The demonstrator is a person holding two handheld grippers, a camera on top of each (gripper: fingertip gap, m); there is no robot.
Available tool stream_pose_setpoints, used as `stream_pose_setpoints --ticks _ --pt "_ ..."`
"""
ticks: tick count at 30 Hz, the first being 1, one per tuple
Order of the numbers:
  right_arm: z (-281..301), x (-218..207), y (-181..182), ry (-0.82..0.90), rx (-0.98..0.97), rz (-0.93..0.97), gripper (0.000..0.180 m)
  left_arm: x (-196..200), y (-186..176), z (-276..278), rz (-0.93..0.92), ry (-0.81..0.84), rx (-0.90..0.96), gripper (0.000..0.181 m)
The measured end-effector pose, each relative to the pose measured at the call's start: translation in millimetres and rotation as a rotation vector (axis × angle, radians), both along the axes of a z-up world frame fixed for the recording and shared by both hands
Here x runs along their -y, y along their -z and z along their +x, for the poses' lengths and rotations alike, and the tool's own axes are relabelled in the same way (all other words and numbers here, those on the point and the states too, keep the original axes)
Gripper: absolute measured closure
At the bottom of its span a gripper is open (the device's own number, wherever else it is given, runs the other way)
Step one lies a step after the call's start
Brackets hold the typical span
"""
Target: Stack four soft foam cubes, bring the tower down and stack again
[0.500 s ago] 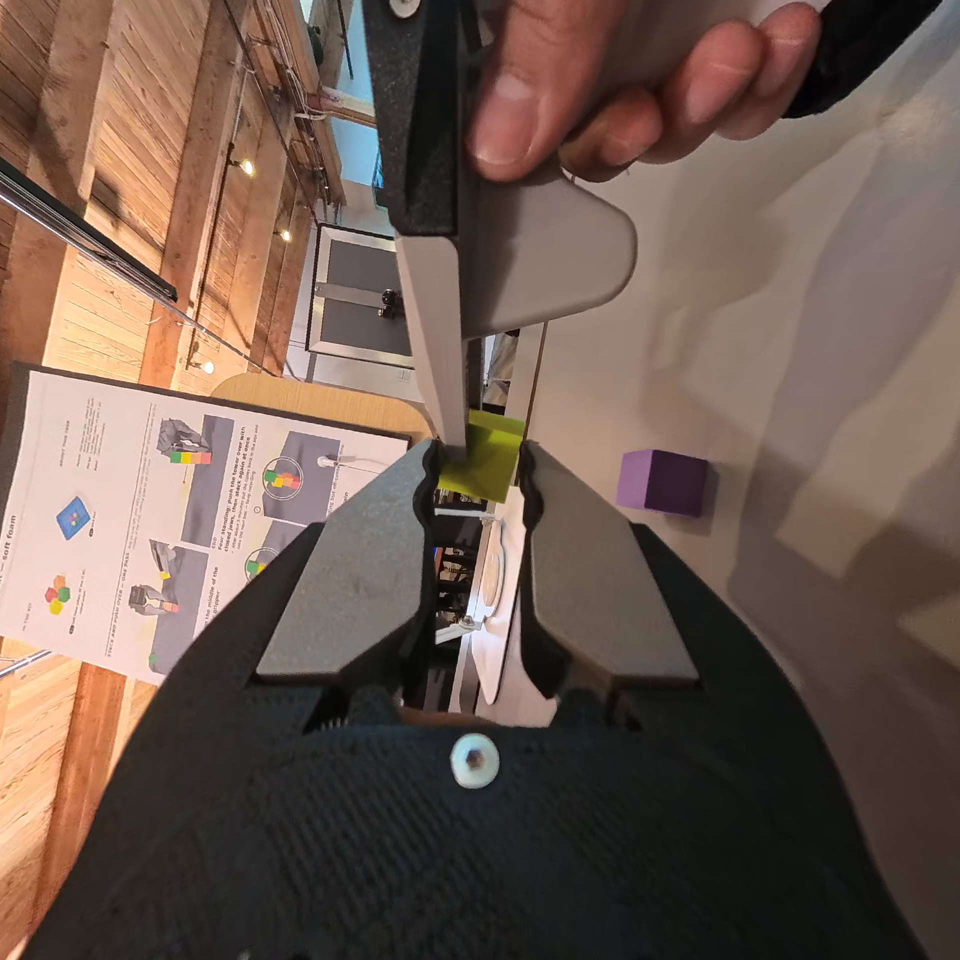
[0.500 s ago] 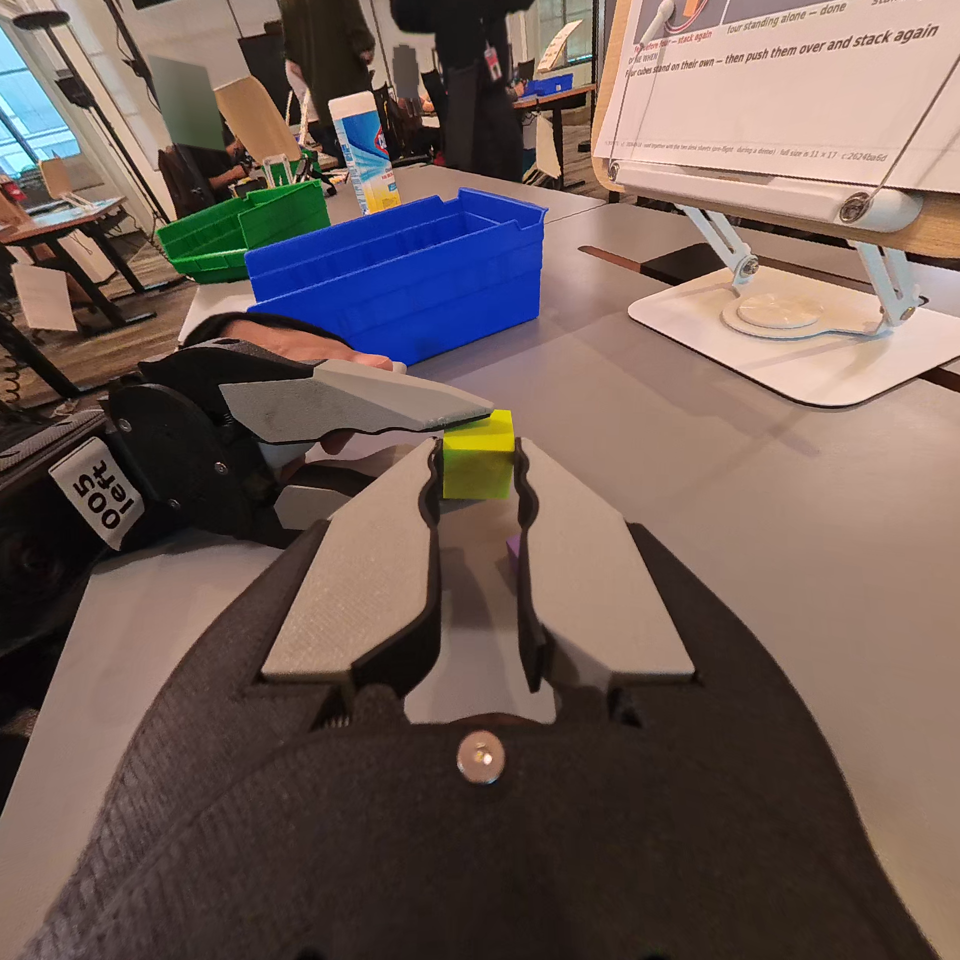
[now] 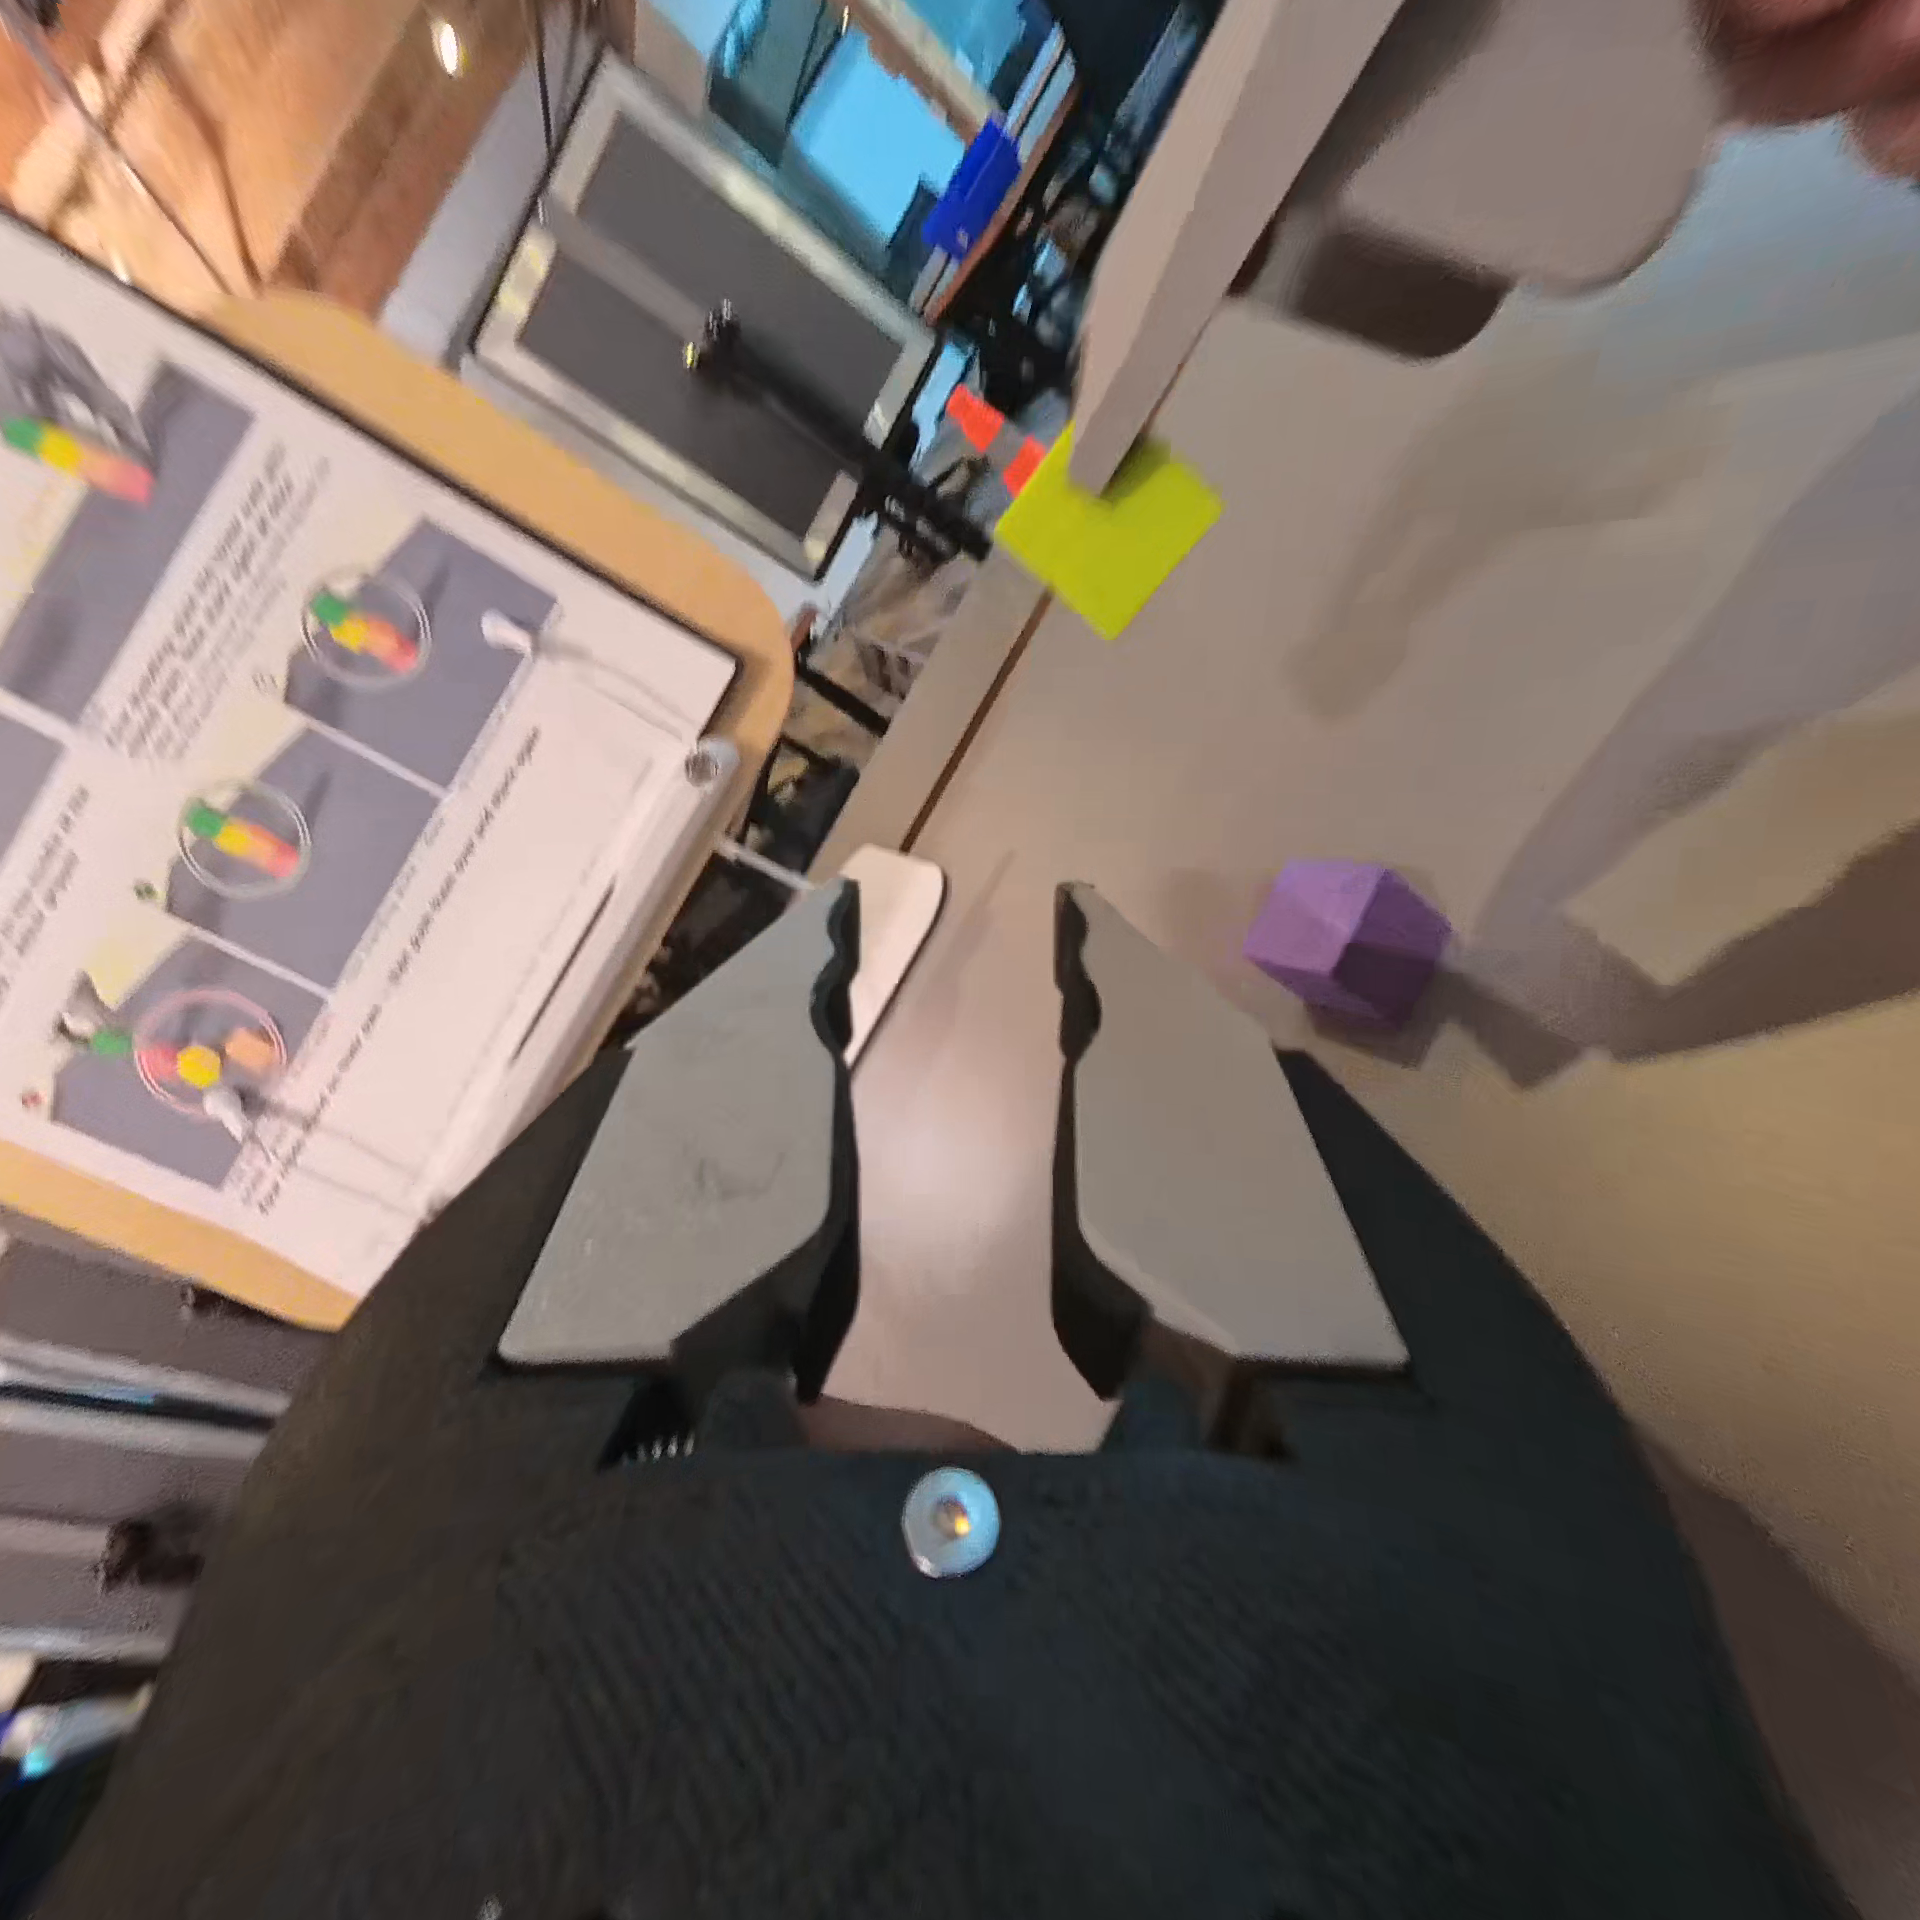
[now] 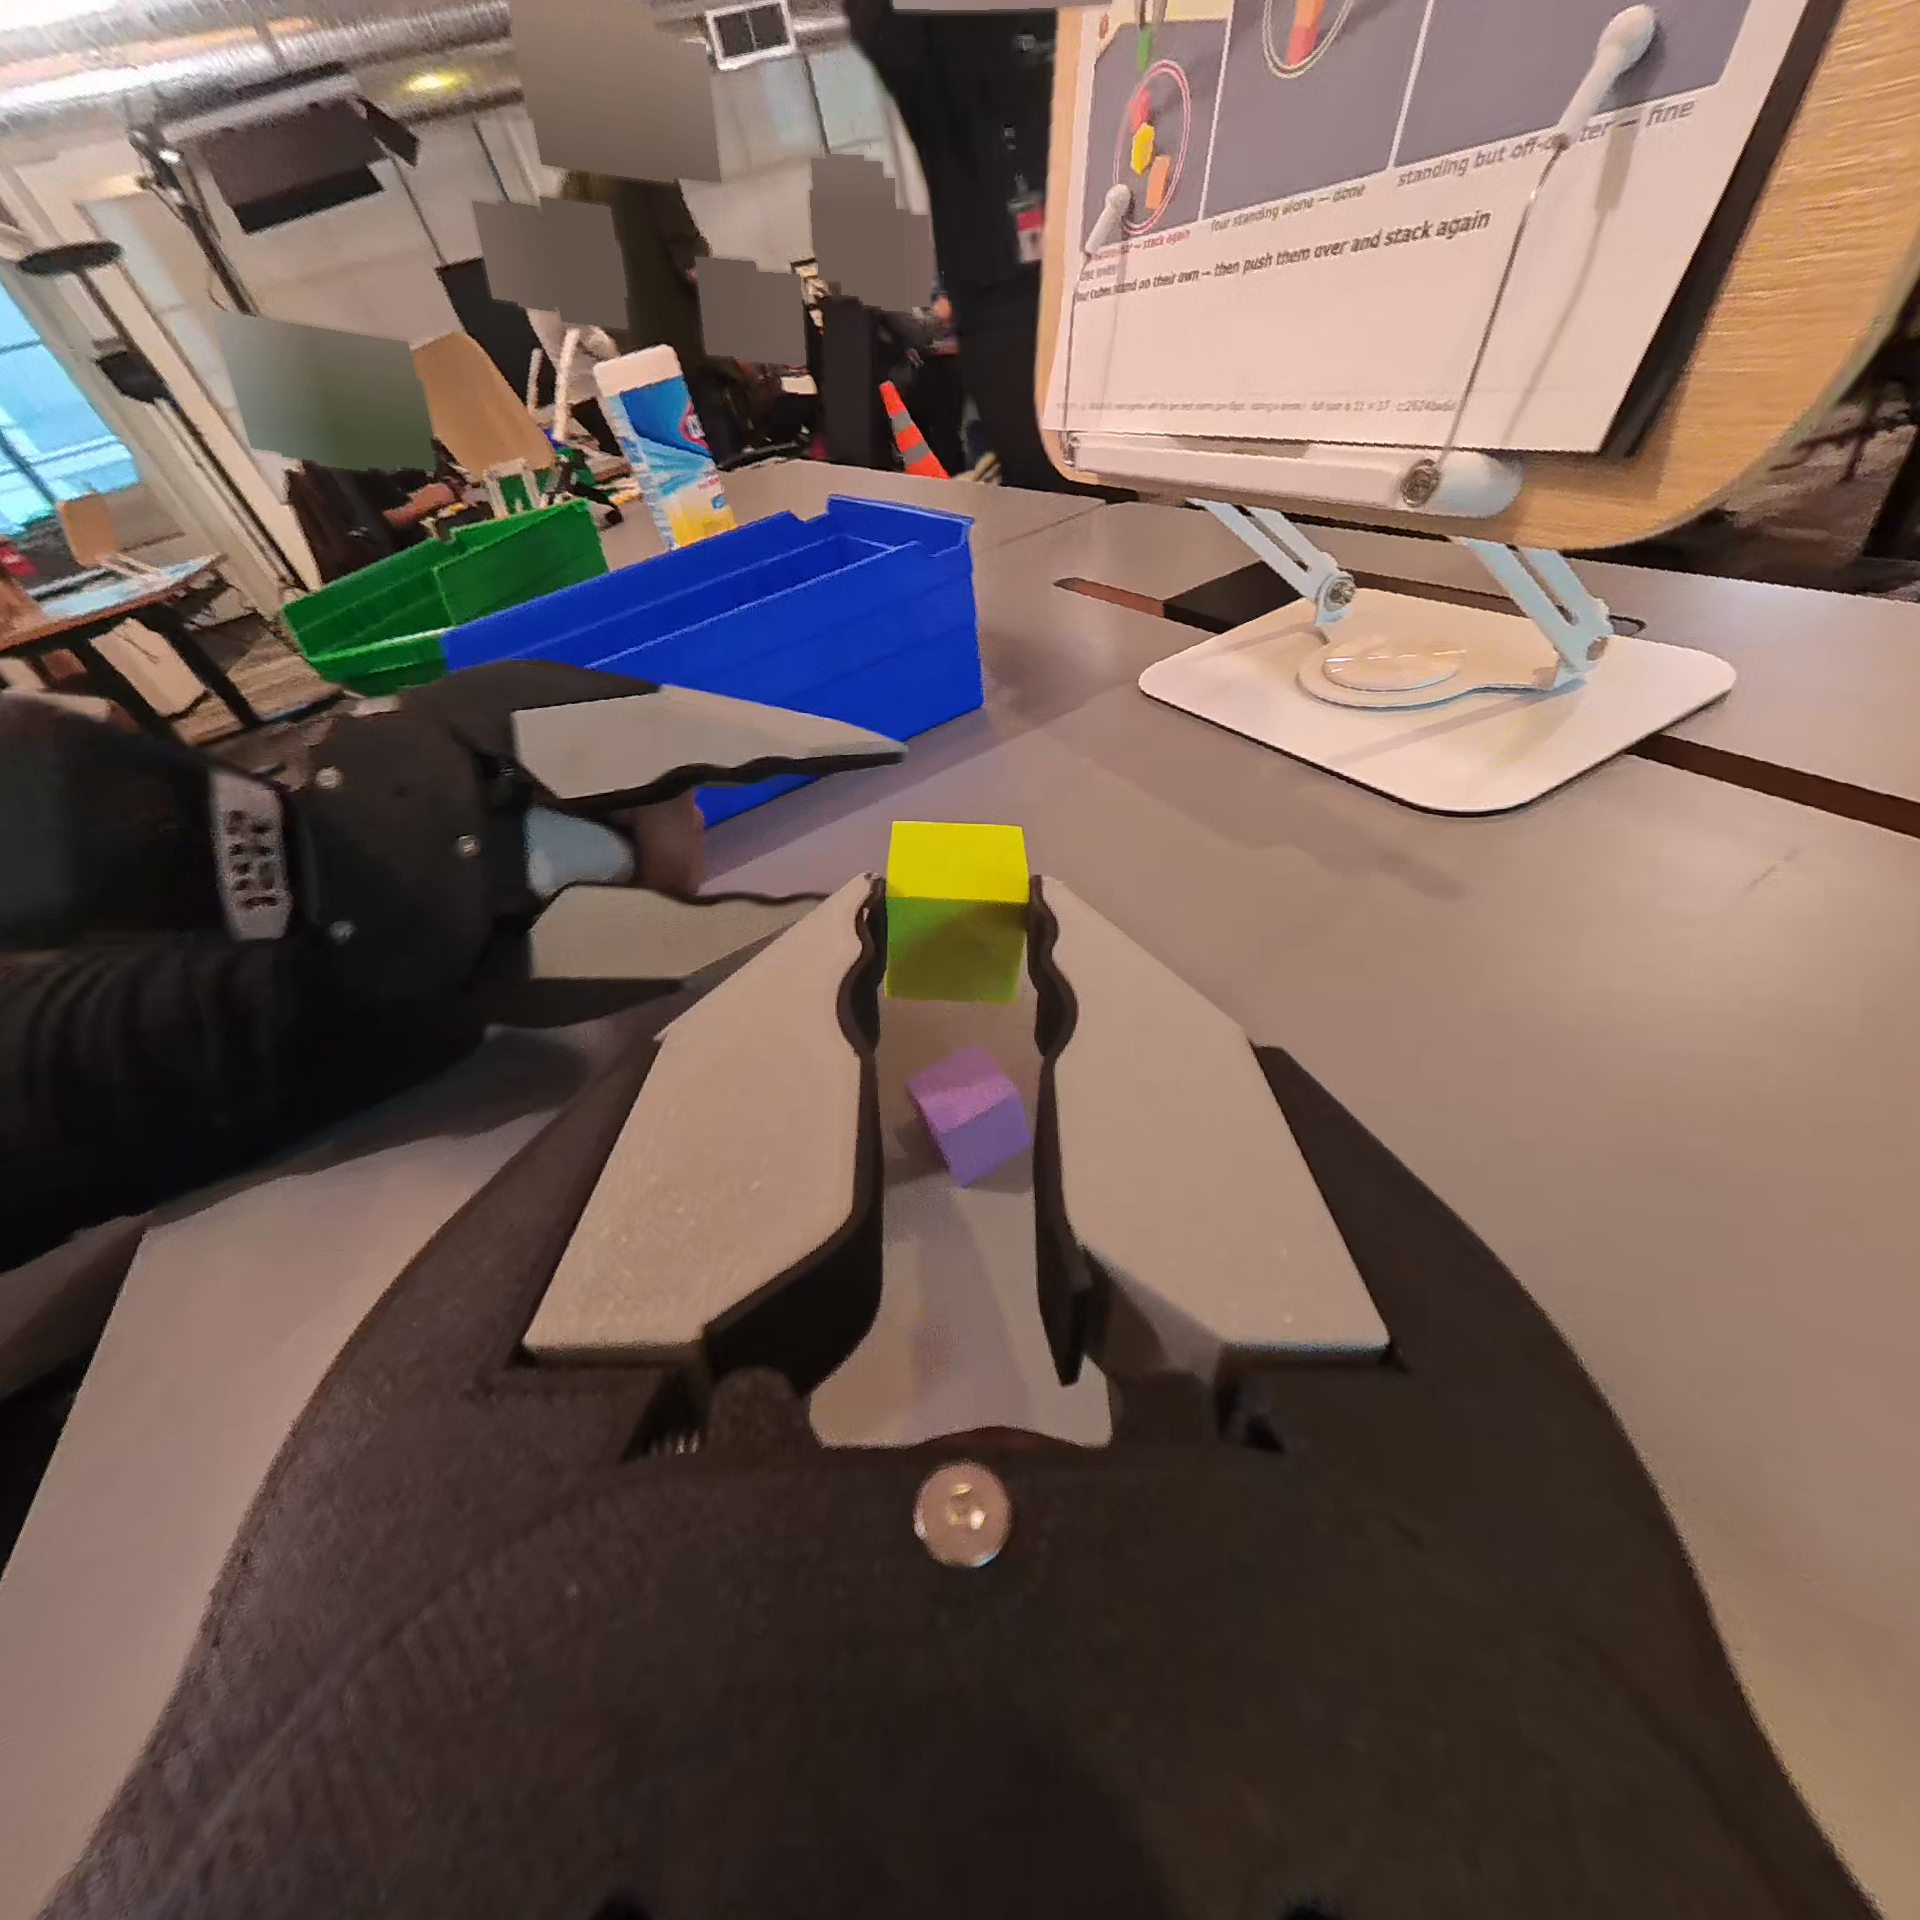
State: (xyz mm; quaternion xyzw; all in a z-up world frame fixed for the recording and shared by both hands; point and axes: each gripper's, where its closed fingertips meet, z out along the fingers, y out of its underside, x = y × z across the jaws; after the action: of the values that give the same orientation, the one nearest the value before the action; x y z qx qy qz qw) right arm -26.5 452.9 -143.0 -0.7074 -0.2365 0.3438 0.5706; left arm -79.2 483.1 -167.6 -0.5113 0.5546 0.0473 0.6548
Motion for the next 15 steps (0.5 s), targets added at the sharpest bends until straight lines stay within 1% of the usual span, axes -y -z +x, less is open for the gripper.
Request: stream_pose_setpoints --ticks 4,6,9,12,15 --pt "-6 10 0 -0.116 0.019 0.054 0.155 -24 15 -17 -0.177 -0.122 0.044 0.151" --pt "-11 14 4 -0.167 0.069 0.093 0.155 -30 22 -23 -0.295 -0.143 0.099 0.158" --pt "-20 17 14 -0.223 0.171 0.17 0.156 -34 38 -28 -0.463 -0.16 0.126 0.165" --pt "-26 16 31 -0.246 0.275 0.157 0.155 -39 48 -33 -0.532 -0.186 0.134 0.166" --pt "-33 16 39 -0.272 0.29 0.131 0.155 -40 50 -34 -0.544 -0.194 0.124 0.165"
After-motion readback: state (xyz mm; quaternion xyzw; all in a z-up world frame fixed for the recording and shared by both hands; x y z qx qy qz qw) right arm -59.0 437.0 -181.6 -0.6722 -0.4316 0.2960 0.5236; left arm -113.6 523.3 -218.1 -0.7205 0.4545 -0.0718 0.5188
